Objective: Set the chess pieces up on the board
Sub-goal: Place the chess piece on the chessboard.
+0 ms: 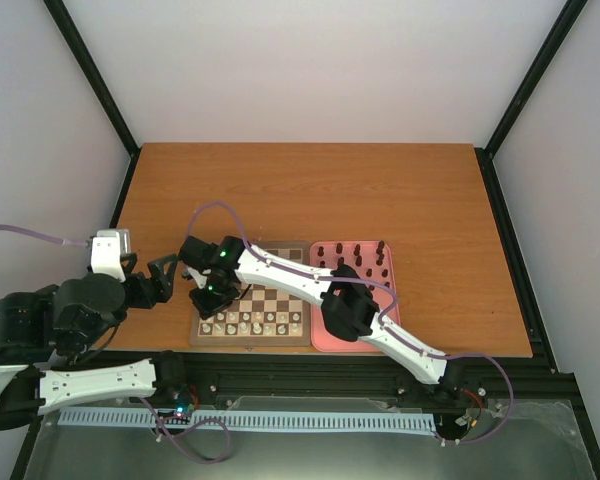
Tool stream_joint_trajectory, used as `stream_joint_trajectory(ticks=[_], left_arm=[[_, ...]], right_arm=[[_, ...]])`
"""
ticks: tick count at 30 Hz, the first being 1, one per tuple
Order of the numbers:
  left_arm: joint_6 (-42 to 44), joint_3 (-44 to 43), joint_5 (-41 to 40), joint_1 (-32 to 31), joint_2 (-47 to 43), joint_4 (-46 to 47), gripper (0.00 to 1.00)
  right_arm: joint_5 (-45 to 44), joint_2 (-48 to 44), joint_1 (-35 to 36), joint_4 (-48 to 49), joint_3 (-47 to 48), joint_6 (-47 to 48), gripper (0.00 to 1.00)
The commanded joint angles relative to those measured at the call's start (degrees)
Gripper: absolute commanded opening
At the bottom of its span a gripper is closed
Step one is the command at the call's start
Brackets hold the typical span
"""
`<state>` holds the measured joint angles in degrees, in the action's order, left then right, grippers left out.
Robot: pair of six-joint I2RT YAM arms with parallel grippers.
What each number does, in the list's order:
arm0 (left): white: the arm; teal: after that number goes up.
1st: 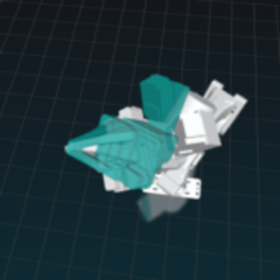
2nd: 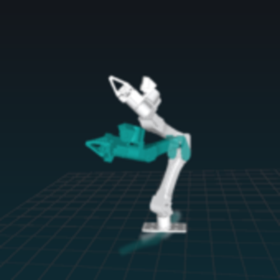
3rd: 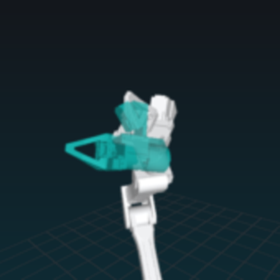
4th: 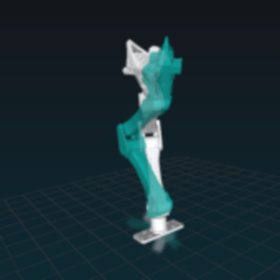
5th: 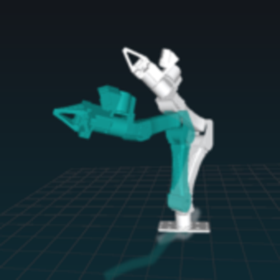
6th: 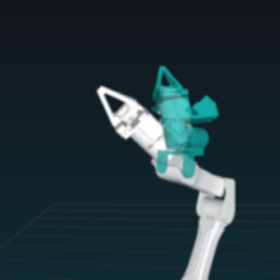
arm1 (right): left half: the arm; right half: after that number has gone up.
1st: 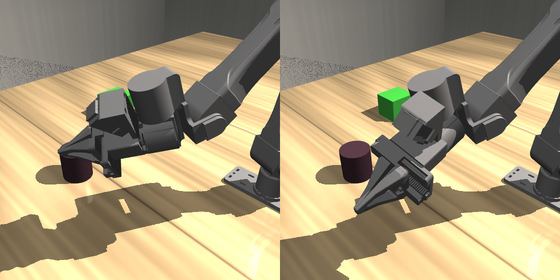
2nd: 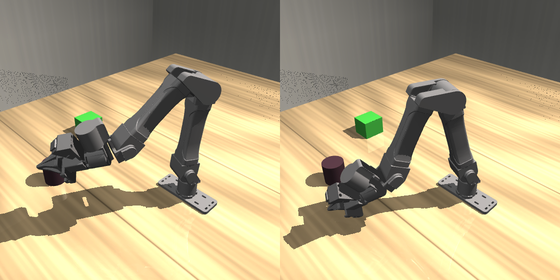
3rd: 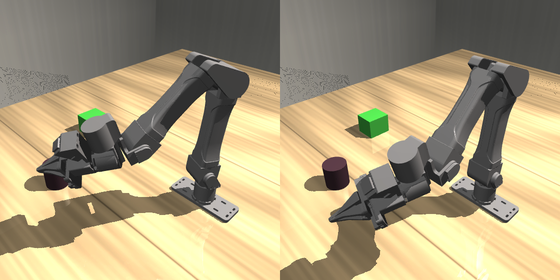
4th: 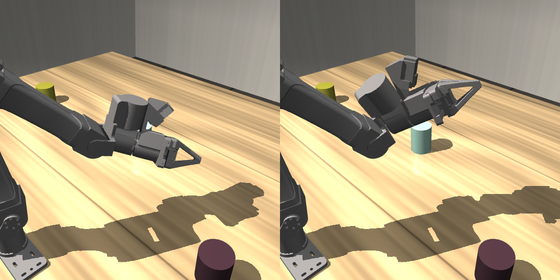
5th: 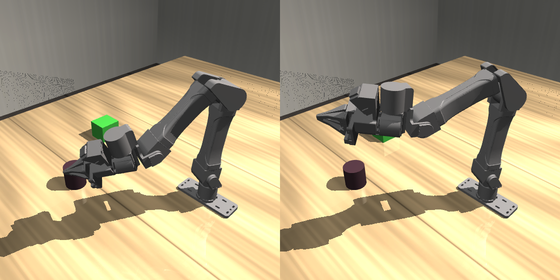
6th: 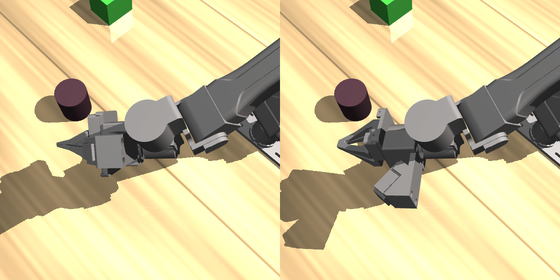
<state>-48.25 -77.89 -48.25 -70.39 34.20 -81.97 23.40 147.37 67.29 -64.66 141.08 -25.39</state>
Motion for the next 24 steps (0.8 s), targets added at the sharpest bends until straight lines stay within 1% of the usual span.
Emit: stream_joint_trajectory(ticks=[1,10,20,24], left_arm=[[-0.79,0.16,-0.65,0.34,-0.38,-0.15,1.00],[-0.57,0.28,-1.05,0.32,-0.27,-0.22,1.00],[-0.45,0.22,-1.29,0.32,-0.02,-0.13,1.00],[-0.51,-0.15,-1.49,0.34,0.29,-0.31,1.00]], right_arm=[[0.59,1.08,0.70,0.26,1.79,0.78,0.16],[-0.89,0.45,0.17,0.40,1.95,0.78,0.20],[-3.36,-3.57,-1.13,1.56,1.96,1.97,0.27],[-5.47,-6.10,-2.29,0.66,1.87,2.32,0.36]])
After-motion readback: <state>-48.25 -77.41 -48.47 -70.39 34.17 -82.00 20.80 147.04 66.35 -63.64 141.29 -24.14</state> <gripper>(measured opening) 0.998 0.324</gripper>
